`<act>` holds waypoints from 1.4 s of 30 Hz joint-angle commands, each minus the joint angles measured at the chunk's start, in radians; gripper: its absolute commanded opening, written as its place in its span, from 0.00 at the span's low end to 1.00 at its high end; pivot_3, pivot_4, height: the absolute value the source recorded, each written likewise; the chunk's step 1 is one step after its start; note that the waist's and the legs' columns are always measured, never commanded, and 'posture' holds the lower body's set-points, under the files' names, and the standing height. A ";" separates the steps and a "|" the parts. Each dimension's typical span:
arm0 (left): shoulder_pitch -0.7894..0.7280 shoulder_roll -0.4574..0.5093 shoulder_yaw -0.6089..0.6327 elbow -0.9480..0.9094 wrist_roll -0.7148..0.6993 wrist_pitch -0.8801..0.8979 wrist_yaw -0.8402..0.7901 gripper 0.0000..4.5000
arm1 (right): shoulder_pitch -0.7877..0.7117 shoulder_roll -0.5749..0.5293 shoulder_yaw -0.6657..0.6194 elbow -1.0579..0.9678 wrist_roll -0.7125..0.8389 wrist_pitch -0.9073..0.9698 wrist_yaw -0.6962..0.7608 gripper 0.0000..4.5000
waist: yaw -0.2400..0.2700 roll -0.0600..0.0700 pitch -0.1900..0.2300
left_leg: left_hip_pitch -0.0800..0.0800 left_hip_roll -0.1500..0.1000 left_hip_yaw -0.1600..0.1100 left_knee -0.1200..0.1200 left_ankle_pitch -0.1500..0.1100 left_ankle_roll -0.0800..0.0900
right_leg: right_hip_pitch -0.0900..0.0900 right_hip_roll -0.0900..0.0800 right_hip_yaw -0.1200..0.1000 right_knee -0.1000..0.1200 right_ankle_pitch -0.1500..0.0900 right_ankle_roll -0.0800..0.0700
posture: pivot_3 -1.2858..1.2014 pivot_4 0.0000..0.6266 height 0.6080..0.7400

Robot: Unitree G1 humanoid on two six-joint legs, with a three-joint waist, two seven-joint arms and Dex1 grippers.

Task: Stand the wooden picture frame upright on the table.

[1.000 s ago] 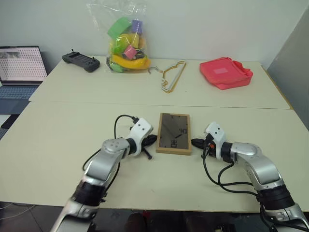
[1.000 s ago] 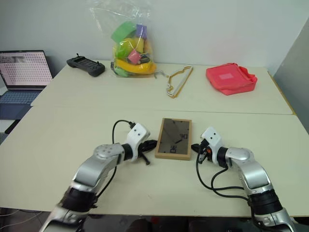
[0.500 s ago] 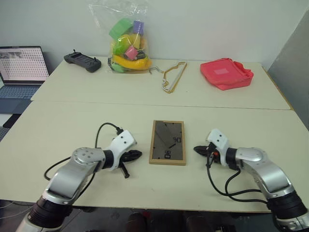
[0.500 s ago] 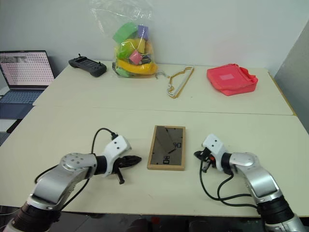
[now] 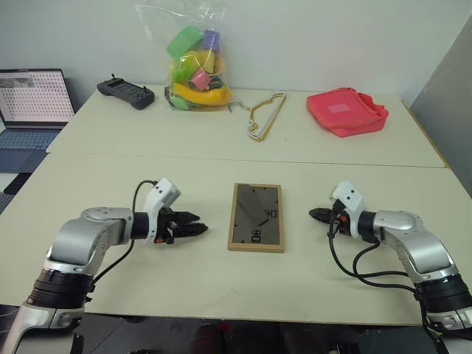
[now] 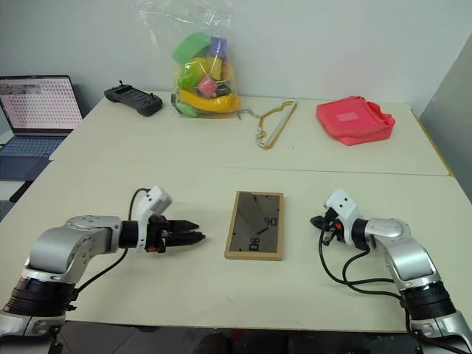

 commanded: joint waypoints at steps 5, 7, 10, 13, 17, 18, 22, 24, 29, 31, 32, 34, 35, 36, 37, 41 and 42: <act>-0.080 -0.025 0.070 0.133 -0.197 0.349 -0.020 0.92 | -0.014 0.003 0.013 -0.020 -0.002 -0.019 0.016 0.00 | -0.002 0.000 0.000 | 0.000 0.000 -0.001 0.000 0.000 0.000 | 0.000 0.000 0.000 0.000 0.000 0.000 | 0.52 0.24 1.00; -0.085 -0.012 0.053 0.199 -0.197 0.391 -0.027 0.98 | -0.014 0.008 0.025 -0.020 -0.002 -0.019 0.022 0.00 | -0.006 0.000 0.000 | 0.000 0.000 -0.001 0.001 0.000 0.000 | 0.000 0.000 -0.001 0.001 0.000 0.000 | 0.52 0.24 1.00; -0.123 -0.038 0.044 0.291 -0.187 0.407 -0.004 0.99 | -0.014 0.021 0.050 -0.030 -0.002 -0.017 0.030 0.00 | -0.009 0.000 0.000 | 0.001 0.000 -0.002 0.001 0.000 0.000 | 0.000 0.001 -0.001 0.002 0.000 0.000 | 0.52 0.24 1.00; -0.159 -0.086 0.013 0.358 -0.159 0.384 0.021 0.99 | -0.028 0.050 0.071 -0.031 -0.009 -0.013 0.018 0.00 | -0.009 0.001 0.000 | 0.003 -0.001 -0.002 0.001 0.001 0.001 | 0.001 0.000 0.000 0.004 0.000 0.000 | 0.52 0.24 1.00; -0.175 -0.129 -0.037 0.402 -0.136 0.365 0.024 0.99 | -0.045 0.084 0.088 -0.019 -0.026 -0.012 -0.005 0.00 | -0.007 0.001 -0.001 | 0.008 -0.003 -0.002 0.001 0.003 0.001 | 0.003 0.000 0.000 0.010 0.000 0.000 | 0.52 0.24 1.00; -0.172 -0.145 -0.053 0.402 -0.136 0.362 0.018 0.99 | -0.053 0.097 0.093 -0.013 -0.030 -0.012 -0.012 0.00 | -0.005 0.002 -0.001 | 0.009 -0.003 -0.002 0.001 0.003 0.001 | 0.004 0.000 0.000 0.010 0.000 0.000 | 0.52 0.24 1.00; -0.170 -0.214 -0.056 0.403 -0.137 0.357 0.037 0.99 | -0.071 0.131 0.104 -0.010 -0.035 -0.007 -0.026 0.00 | 0.003 0.005 -0.003 | 0.014 -0.005 -0.003 0.001 0.004 0.002 | 0.010 -0.002 0.000 0.010 0.000 0.000 | 0.52 0.24 1.00; -0.172 -0.249 -0.050 0.420 -0.125 0.339 0.054 0.99 | -0.071 0.140 0.110 -0.012 -0.040 -0.009 -0.029 0.00 | 0.006 0.006 -0.004 | 0.014 -0.007 -0.005 0.001 0.004 0.002 | 0.011 -0.003 -0.001 0.009 0.000 0.000 | 0.52 0.24 1.00; -0.193 -0.316 -0.035 0.474 -0.109 0.305 0.073 0.99 | -0.060 0.152 0.122 -0.012 -0.054 -0.018 -0.032 0.00 | 0.007 0.010 -0.007 | 0.014 -0.014 -0.008 0.001 0.004 0.003 | 0.015 -0.010 -0.003 0.005 0.000 0.002 | 0.52 0.24 1.00; -0.195 -0.323 -0.039 0.475 -0.113 0.306 0.060 0.99 | -0.056 0.160 0.124 -0.018 -0.056 -0.014 -0.036 0.00 | 0.007 0.010 -0.008 | 0.014 -0.015 -0.009 0.001 0.004 0.003 | 0.017 -0.011 -0.004 0.002 0.001 0.004 | 0.52 0.24 1.00; -0.194 -0.323 -0.041 0.466 -0.122 0.318 0.051 0.99 | -0.056 0.166 0.125 -0.021 -0.055 -0.010 -0.039 0.00 | 0.007 0.010 -0.008 | 0.014 -0.015 -0.009 0.001 0.004 0.003 | 0.017 -0.011 -0.004 0.002 0.001 0.004 | 0.52 0.24 1.00; -0.182 -0.322 -0.049 0.428 -0.139 0.337 0.039 0.99 | -0.057 0.178 0.130 -0.022 -0.056 -0.007 -0.045 0.00 | 0.006 0.010 -0.008 | 0.013 -0.015 -0.009 0.001 0.004 0.003 | 0.017 -0.011 -0.004 0.002 0.001 0.004 | 0.52 0.24 1.00; -0.177 -0.324 -0.049 0.413 -0.141 0.339 0.043 0.99 | -0.057 0.184 0.132 -0.022 -0.056 -0.006 -0.048 0.00 | 0.004 0.010 -0.008 | 0.013 -0.015 -0.009 0.001 0.004 0.003 | 0.017 -0.011 -0.004 0.001 0.001 0.004 | 0.52 0.24 1.00; -0.173 -0.325 -0.049 0.406 -0.139 0.339 0.047 0.96 | -0.057 0.189 0.134 -0.023 -0.057 -0.005 -0.050 0.00 | 0.004 0.010 -0.008 | 0.013 -0.015 -0.010 0.001 0.004 0.003 | 0.017 -0.011 -0.004 0.001 0.001 0.004 | 0.52 0.24 1.00; -0.172 -0.326 -0.047 0.403 -0.138 0.338 0.051 0.93 | -0.057 0.191 0.135 -0.023 -0.058 -0.005 -0.052 0.00 | 0.003 0.010 -0.008 | 0.013 -0.015 -0.010 0.000 0.004 0.003 | 0.017 -0.011 -0.004 0.000 0.001 0.004 | 0.52 0.24 1.00; -0.165 -0.300 -0.037 0.391 -0.132 0.317 0.043 0.77 | -0.051 0.190 0.128 -0.013 -0.063 -0.014 -0.055 0.00 | 0.002 0.010 -0.008 | 0.011 -0.015 -0.010 0.000 0.004 0.003 | 0.016 -0.011 -0.004 -0.003 0.001 0.004 | 0.52 0.24 1.00; -0.165 -0.291 -0.034 0.392 -0.130 0.313 0.042 0.71 | -0.051 0.189 0.123 -0.006 -0.064 -0.017 -0.056 0.00 | 0.002 0.010 -0.008 | 0.010 -0.015 -0.010 -0.001 0.004 0.003 | 0.015 -0.011 -0.004 -0.003 0.001 0.004 | 0.52 0.24 1.00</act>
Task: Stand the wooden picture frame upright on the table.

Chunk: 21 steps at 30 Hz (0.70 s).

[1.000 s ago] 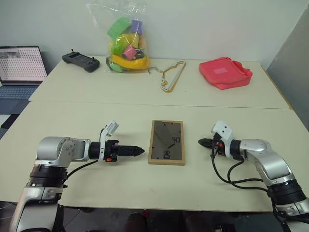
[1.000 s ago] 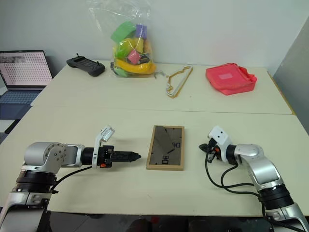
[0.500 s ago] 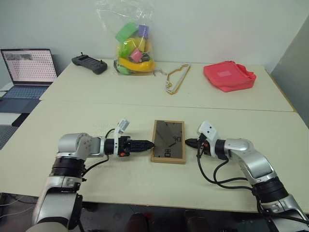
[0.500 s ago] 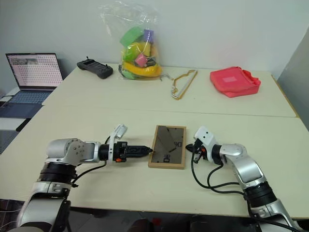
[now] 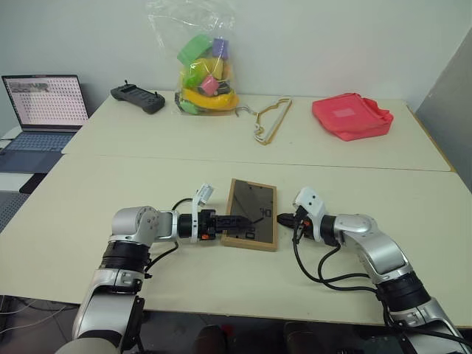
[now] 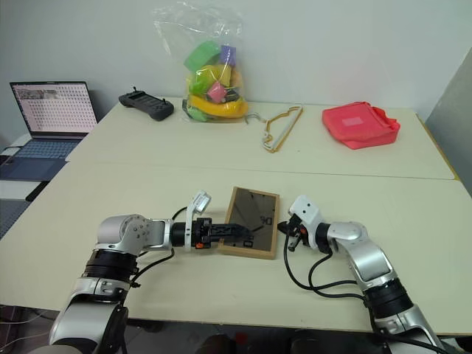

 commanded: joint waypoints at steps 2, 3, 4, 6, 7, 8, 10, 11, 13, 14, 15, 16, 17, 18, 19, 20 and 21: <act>0.031 0.031 -0.032 -0.004 0.016 0.010 0.003 0.61 | -0.002 -0.008 -0.019 -0.004 -0.001 -0.023 -0.003 0.00 | -0.002 0.000 0.000 | 0.000 0.000 0.000 -0.001 0.000 0.000 | -0.001 0.000 0.000 0.000 0.000 0.000 | 0.52 0.24 1.00; 0.031 0.036 -0.023 -0.005 0.012 0.009 0.006 0.56 | -0.002 -0.013 -0.025 0.000 -0.002 -0.025 -0.004 0.00 | -0.003 0.000 0.000 | 0.000 0.000 0.000 -0.001 0.000 0.000 | -0.001 0.000 0.000 0.000 0.000 0.000 | 0.52 0.24 1.00; 0.032 0.040 -0.016 -0.008 0.009 0.007 0.008 0.51 | -0.002 -0.016 -0.031 0.002 -0.002 -0.027 -0.005 0.00 | -0.004 0.000 0.000 | 0.000 0.000 0.000 -0.001 0.000 0.000 | -0.001 0.000 0.000 0.000 0.000 0.000 | 0.52 0.24 1.00; 0.030 0.041 0.012 -0.011 0.000 0.010 0.025 0.42 | -0.004 -0.033 -0.050 0.006 -0.002 -0.023 -0.008 0.00 | -0.005 0.000 0.000 | 0.000 0.001 0.000 -0.001 0.000 0.000 | -0.001 0.000 0.000 0.000 0.000 0.000 | 0.52 0.24 1.00; 0.028 0.042 0.025 -0.015 -0.005 0.012 0.033 0.40 | -0.006 -0.044 -0.064 0.004 0.002 -0.019 -0.009 0.00 | -0.006 0.000 0.000 | 0.000 0.001 0.000 -0.002 0.000 0.000 | -0.001 0.000 0.000 0.000 0.000 0.000 | 0.52 0.24 1.00; 0.027 0.044 0.038 -0.023 -0.013 0.016 0.039 0.37 | -0.007 -0.057 -0.081 0.000 0.009 -0.010 -0.006 0.00 | -0.006 -0.001 0.001 | 0.000 0.001 0.000 -0.001 0.000 0.000 | -0.001 0.000 0.000 0.000 0.000 0.000 | 0.52 0.24 1.00; 0.020 0.042 0.067 -0.043 -0.030 0.029 0.056 0.33 | -0.012 -0.088 -0.118 -0.014 0.029 0.011 0.005 0.00 | -0.007 -0.001 0.001 | 0.000 0.001 0.000 -0.001 0.000 0.000 | -0.001 0.001 0.000 0.000 0.000 0.000 | 0.52 0.24 1.00; 0.015 0.038 0.085 -0.053 -0.040 0.039 0.068 0.31 | -0.015 -0.104 -0.137 -0.025 0.041 0.023 0.011 0.00 | -0.008 -0.001 0.001 | 0.000 0.001 0.000 -0.001 0.000 0.000 | -0.001 0.001 0.000 0.000 0.000 0.000 | 0.52 0.24 1.00; 0.007 0.034 0.110 -0.094 -0.057 0.049 0.090 0.29 | -0.030 -0.126 -0.190 -0.068 0.108 0.095 0.033 0.00 | -0.009 -0.001 0.001 | 0.000 0.001 0.000 -0.001 0.000 0.000 | -0.001 0.001 0.000 0.000 0.000 0.000 | 0.52 0.24 1.00; 0.003 0.032 0.124 -0.116 -0.069 0.056 0.098 0.29 | -0.042 -0.132 -0.215 -0.093 0.148 0.137 0.043 0.00 | -0.009 -0.001 0.002 | 0.000 0.001 0.000 -0.001 0.000 0.000 | -0.001 0.001 0.000 0.000 0.000 0.000 | 0.52 0.24 1.00; 0.001 0.030 0.136 -0.135 -0.078 0.062 0.108 0.29 | -0.056 -0.134 -0.240 -0.116 0.190 0.184 0.051 0.00 | -0.010 -0.001 0.003 | 0.000 0.001 0.000 -0.001 0.000 0.000 | -0.001 0.001 0.000 0.000 0.000 0.000 | 0.52 0.24 1.00; -0.001 0.028 0.144 -0.155 -0.087 0.071 0.116 0.29 | -0.071 -0.135 -0.263 -0.138 0.241 0.243 0.061 0.04 | -0.012 -0.001 0.003 | -0.001 0.001 0.000 -0.001 0.000 0.000 | -0.002 0.001 0.000 0.000 0.000 0.000 | 0.52 0.24 1.00; -0.001 0.025 0.153 -0.175 -0.100 0.080 0.123 0.29 | -0.090 -0.136 -0.286 -0.161 0.299 0.303 0.074 0.08 | -0.015 -0.001 0.003 | -0.001 0.001 0.000 -0.001 0.000 0.000 | -0.002 0.001 0.000 0.000 0.000 0.000 | 0.52 0.24 1.00; 0.000 0.021 0.163 -0.193 -0.111 0.090 0.131 0.29 | -0.110 -0.132 -0.308 -0.178 0.348 0.355 0.078 0.11 | -0.017 -0.001 0.004 | -0.001 0.001 0.000 -0.002 0.000 0.000 | -0.002 0.001 0.001 0.000 0.000 0.000 | 0.52 0.24 1.00; 0.001 0.018 0.170 -0.208 -0.119 0.096 0.139 0.29 | -0.126 -0.129 -0.323 -0.189 0.385 0.394 0.077 0.15 | -0.019 -0.001 0.004 | -0.001 0.001 0.000 -0.002 0.000 0.000 | -0.002 0.001 0.000 0.000 0.000 0.000 | 0.52 0.24 1.00; 0.001 0.013 0.175 -0.222 -0.125 0.100 0.148 0.29 | -0.146 -0.124 -0.335 -0.196 0.423 0.430 0.078 0.21 | -0.019 -0.001 0.004 | -0.002 0.001 -0.001 -0.002 0.000 0.000 | -0.002 0.001 0.000 0.000 0.000 0.000 | 0.52 0.24 1.00; -0.001 0.007 0.181 -0.230 -0.133 0.106 0.154 0.29 | -0.168 -0.120 -0.346 -0.203 0.468 0.472 0.083 0.25 | -0.019 -0.001 0.004 | -0.002 0.001 -0.001 -0.002 0.000 0.000 | -0.002 0.001 0.000 0.000 0.000 0.000 | 0.52 0.24 1.00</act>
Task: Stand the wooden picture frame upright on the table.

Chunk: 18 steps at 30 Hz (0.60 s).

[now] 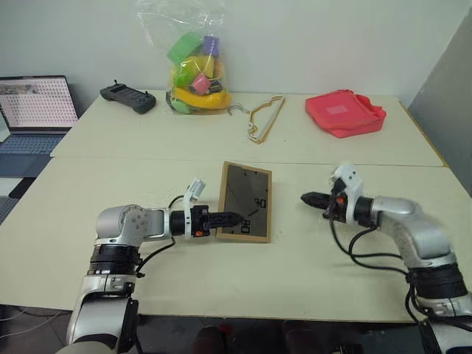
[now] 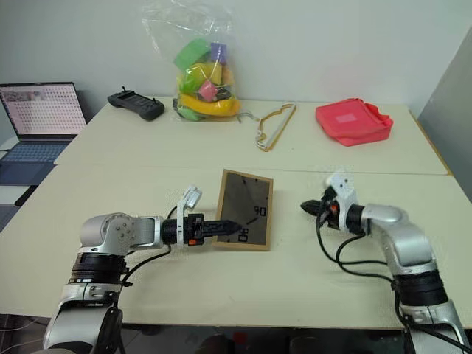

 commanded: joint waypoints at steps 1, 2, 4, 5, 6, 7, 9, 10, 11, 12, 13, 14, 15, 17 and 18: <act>-0.022 -0.016 0.051 -0.074 -0.061 0.021 0.016 0.29 | -0.078 0.015 -0.070 -0.061 0.184 0.160 0.021 0.31 | 0.000 0.000 0.000 | 0.000 0.000 -0.001 0.000 0.000 0.000 | 0.000 0.000 -0.001 -0.001 0.000 0.000 | 0.52 0.24 1.00; -0.024 -0.018 0.052 -0.079 -0.064 0.025 0.020 0.29 | -0.102 0.021 -0.078 -0.066 0.222 0.191 0.023 0.35 | 0.000 -0.001 0.001 | -0.001 0.000 -0.001 0.000 0.000 0.000 | 0.000 0.000 -0.001 -0.001 0.000 0.000 | 0.52 0.24 1.00; -0.030 -0.019 0.052 -0.078 -0.067 0.028 0.026 0.29 | -0.146 0.038 -0.089 -0.070 0.294 0.251 0.022 0.46 | 0.000 -0.001 0.002 | -0.002 0.000 0.000 0.000 0.000 0.000 | -0.001 0.000 -0.001 -0.001 0.000 0.000 | 0.52 0.24 1.00; -0.034 -0.019 0.049 -0.075 -0.067 0.026 0.027 0.29 | -0.167 0.053 -0.093 -0.069 0.326 0.274 0.014 0.51 | 0.000 -0.001 0.002 | -0.002 0.000 0.000 0.000 0.000 0.000 | -0.002 0.000 -0.001 -0.001 0.000 0.000 | 0.52 0.24 1.00; -0.039 -0.019 0.047 -0.071 -0.067 0.024 0.027 0.29 | -0.183 0.068 -0.093 -0.066 0.345 0.288 0.003 0.58 | 0.000 -0.002 0.003 | -0.002 0.000 -0.001 0.000 0.000 0.000 | -0.002 0.000 -0.001 -0.001 0.000 0.000 | 0.52 0.24 1.00; -0.044 -0.019 0.044 -0.067 -0.067 0.021 0.026 0.29 | -0.194 0.083 -0.080 -0.060 0.340 0.281 -0.014 0.63 | -0.001 -0.002 0.003 | -0.002 0.000 -0.001 0.000 0.000 0.000 | -0.002 0.000 -0.001 -0.001 0.000 0.000 | 0.52 0.24 1.00; -0.056 -0.021 0.039 -0.058 -0.066 0.017 0.026 0.29 | -0.207 0.111 -0.042 -0.042 0.307 0.250 -0.043 0.71 | -0.001 -0.002 0.003 | -0.004 0.000 -0.001 0.000 0.000 0.000 | -0.004 0.000 -0.001 -0.001 0.000 0.000 | 0.52 0.24 1.00; -0.062 -0.022 0.035 -0.056 -0.067 0.016 0.023 0.29 | -0.213 0.126 -0.019 -0.029 0.279 0.223 -0.059 0.77 | -0.002 -0.002 0.003 | -0.006 0.000 -0.001 0.000 0.000 0.000 | -0.005 0.000 -0.002 -0.001 0.000 0.000 | 0.52 0.24 1.00; -0.067 -0.022 0.030 -0.058 -0.070 0.016 0.017 0.29 | -0.221 0.141 0.006 -0.007 0.241 0.192 -0.084 0.82 | -0.001 -0.002 0.003 | -0.008 0.000 -0.001 0.000 0.000 0.000 | -0.007 0.000 -0.002 0.000 0.000 0.000 | 0.52 0.24 1.00; -0.071 -0.023 0.026 -0.060 -0.072 0.018 0.015 0.29 | -0.228 0.153 0.023 0.012 0.220 0.172 -0.097 0.88 | -0.002 -0.002 0.003 | -0.010 0.000 -0.001 0.000 0.000 0.000 | -0.009 -0.001 -0.002 0.000 0.000 0.000 | 0.52 0.24 1.00; -0.074 -0.023 0.022 -0.063 -0.073 0.018 0.013 0.29 | -0.234 0.162 0.034 0.026 0.209 0.159 -0.102 0.92 | -0.002 -0.002 0.003 | -0.012 0.000 -0.001 0.000 0.000 0.000 | -0.010 -0.001 -0.002 0.000 0.000 0.000 | 0.52 0.24 1.00; -0.078 -0.024 0.021 -0.064 -0.076 0.019 0.010 0.29 | -0.242 0.171 0.048 0.042 0.191 0.141 -0.110 0.97 | -0.003 -0.002 0.003 | -0.014 0.000 -0.001 0.001 0.000 -0.001 | -0.013 -0.001 -0.002 0.000 0.000 0.000 | 0.52 0.24 1.00; -0.082 -0.024 0.019 -0.065 -0.079 0.020 0.007 0.29 | -0.252 0.182 0.056 0.060 0.180 0.129 -0.118 0.97 | -0.004 -0.002 0.003 | -0.015 0.000 -0.001 0.001 0.002 -0.003 | -0.014 -0.001 -0.002 0.000 0.000 0.000 | 0.52 0.24 1.00; -0.088 -0.024 0.016 -0.064 -0.081 0.019 0.006 0.29 | -0.264 0.197 0.067 0.082 0.167 0.112 -0.126 0.97 | -0.004 -0.002 0.003 | -0.016 0.000 -0.001 0.000 0.003 -0.004 | -0.015 -0.001 -0.002 0.000 0.000 0.000 | 0.52 0.24 1.00; -0.089 -0.024 0.013 -0.064 -0.083 0.019 0.004 0.29 | -0.267 0.204 0.071 0.088 0.161 0.103 -0.128 0.97 | -0.004 -0.002 0.003 | -0.016 0.000 0.000 0.000 0.003 -0.004 | -0.015 -0.001 -0.002 0.000 0.000 0.000 | 0.52 0.24 1.00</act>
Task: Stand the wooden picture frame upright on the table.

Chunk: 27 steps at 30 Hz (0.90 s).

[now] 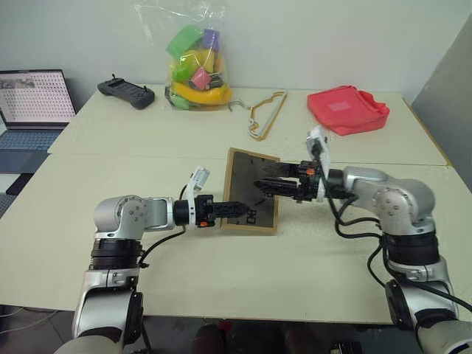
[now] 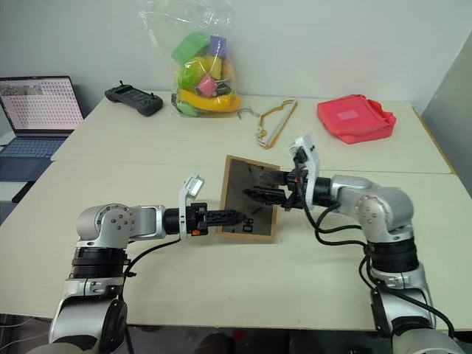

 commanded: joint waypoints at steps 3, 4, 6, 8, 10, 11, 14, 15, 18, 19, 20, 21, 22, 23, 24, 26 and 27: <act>-0.041 0.002 0.003 -0.033 -0.045 0.000 -0.033 0.29 | -0.046 0.035 0.015 -0.002 -0.014 -0.056 -0.011 0.97 | 0.000 0.000 0.000 | 0.000 0.000 0.000 0.000 0.000 0.000 | 0.000 0.000 0.000 0.000 0.000 0.000 | 0.52 0.24 1.00; -0.042 0.002 0.001 -0.034 -0.047 0.000 -0.034 0.29 | -0.046 0.043 0.019 -0.006 -0.011 -0.056 -0.011 0.97 | -0.001 0.000 0.000 | 0.000 0.000 0.000 0.000 0.000 0.000 | 0.000 0.000 0.000 0.000 0.000 0.000 | 0.52 0.24 1.00; -0.044 -0.001 -0.001 -0.032 -0.046 0.000 -0.032 0.29 | -0.044 0.057 0.022 -0.018 0.006 -0.051 -0.001 0.97 | -0.002 0.000 0.000 | 0.000 0.000 0.000 0.000 0.000 0.000 | 0.000 0.000 0.000 0.000 0.000 0.000 | 0.52 0.24 1.00; -0.043 -0.002 -0.005 -0.030 -0.044 0.000 -0.032 0.29 | -0.038 0.061 -0.002 -0.044 0.064 -0.012 0.024 0.97 | -0.002 0.000 0.000 | 0.000 0.000 0.000 0.000 0.000 0.000 | 0.000 0.000 0.000 0.001 0.000 0.000 | 0.52 0.24 1.00; -0.041 0.001 -0.007 -0.029 -0.043 0.002 -0.034 0.29 | -0.033 0.047 -0.032 -0.065 0.122 0.037 0.047 0.97 | -0.001 0.000 0.000 | 0.000 0.000 0.000 0.000 0.000 0.000 | 0.000 0.000 -0.001 0.001 0.000 0.000 | 0.52 0.24 1.00; -0.041 0.003 -0.008 -0.028 -0.043 0.002 -0.035 0.29 | -0.031 0.038 -0.041 -0.071 0.140 0.054 0.055 0.97 | -0.001 0.000 0.000 | 0.000 0.000 0.000 0.000 0.000 0.000 | 0.000 0.000 -0.001 0.001 0.000 0.000 | 0.52 0.24 1.00; -0.030 0.015 -0.013 -0.029 -0.038 0.000 -0.041 0.29 | -0.010 -0.017 -0.066 -0.094 0.185 0.105 0.087 0.97 | -0.001 0.000 0.000 | 0.000 0.000 0.000 0.000 0.000 0.000 | 0.000 0.000 -0.001 0.000 0.000 0.000 | 0.52 0.24 1.00; -0.028 0.019 -0.016 -0.029 -0.037 -0.001 -0.045 0.29 | -0.006 -0.027 -0.067 -0.098 0.188 0.109 0.090 0.97 | -0.001 0.000 0.000 | 0.000 0.000 -0.001 0.000 0.000 0.000 | 0.000 0.000 -0.001 0.000 0.000 0.000 | 0.52 0.24 1.00; -0.027 0.022 -0.017 -0.033 -0.043 0.002 -0.051 0.29 | 0.001 -0.035 -0.067 -0.083 0.171 0.096 0.070 0.97 | -0.002 0.000 0.000 | 0.000 0.000 0.000 0.000 -0.001 0.001 | 0.000 0.000 -0.001 0.000 0.000 0.000 | 0.52 0.24 1.00; -0.027 0.021 -0.018 -0.034 -0.044 0.002 -0.052 0.29 | 0.002 -0.035 -0.071 -0.081 0.177 0.099 0.071 0.97 | -0.002 0.000 0.000 | 0.000 0.000 0.000 0.000 -0.001 0.002 | 0.000 0.000 -0.001 0.001 0.000 0.000 | 0.52 0.24 1.00; -0.028 0.022 -0.018 -0.034 -0.045 0.003 -0.053 0.29 | 0.005 -0.039 -0.079 -0.083 0.186 0.108 0.071 0.97 | -0.002 0.000 0.000 | 0.000 0.000 0.000 0.000 -0.001 0.003 | 0.000 0.000 -0.001 0.001 0.000 0.000 | 0.52 0.24 1.00; -0.029 0.024 -0.017 -0.035 -0.047 0.005 -0.055 0.29 | 0.015 -0.056 -0.086 -0.095 0.201 0.123 0.081 0.97 | -0.002 0.000 0.000 | 0.000 0.000 0.000 0.000 -0.001 0.003 | 0.000 0.000 -0.001 0.001 0.000 0.000 | 0.52 0.24 1.00; -0.029 0.026 -0.017 -0.035 -0.048 0.006 -0.057 0.29 | 0.024 -0.071 -0.092 -0.106 0.213 0.136 0.090 0.97 | -0.002 0.000 0.000 | 0.000 0.000 0.000 0.000 -0.001 0.003 | 0.000 0.000 -0.001 0.001 0.000 0.000 | 0.52 0.24 1.00; -0.029 0.029 -0.016 -0.034 -0.050 0.009 -0.059 0.29 | 0.034 -0.092 -0.099 -0.119 0.229 0.155 0.102 0.97 | -0.002 0.000 0.000 | 0.000 0.000 0.000 0.000 -0.001 0.003 | 0.000 0.000 -0.001 0.001 0.000 0.000 | 0.52 0.24 1.00; -0.028 0.034 -0.015 -0.034 -0.052 0.012 -0.062 0.29 | 0.049 -0.120 -0.102 -0.133 0.242 0.167 0.120 0.97 | -0.002 0.000 0.000 | 0.000 0.000 0.000 0.000 -0.001 0.003 | 0.000 0.000 -0.001 0.000 0.000 0.000 | 0.52 0.24 1.00; -0.024 0.042 -0.012 -0.037 -0.056 0.018 -0.066 0.29 | 0.072 -0.162 -0.103 -0.148 0.246 0.169 0.133 0.97 | 0.000 0.000 0.000 | 0.000 0.000 0.000 0.000 -0.001 0.003 | 0.000 0.000 -0.001 0.000 0.000 0.000 | 0.52 0.24 1.00; -0.023 0.045 -0.009 -0.039 -0.061 0.022 -0.068 0.29 | 0.087 -0.185 -0.105 -0.147 0.237 0.161 0.136 0.97 | 0.000 0.000 0.000 | 0.000 0.000 -0.001 0.000 -0.001 0.002 | 0.000 0.000 -0.001 -0.001 0.000 0.000 | 0.52 0.24 1.00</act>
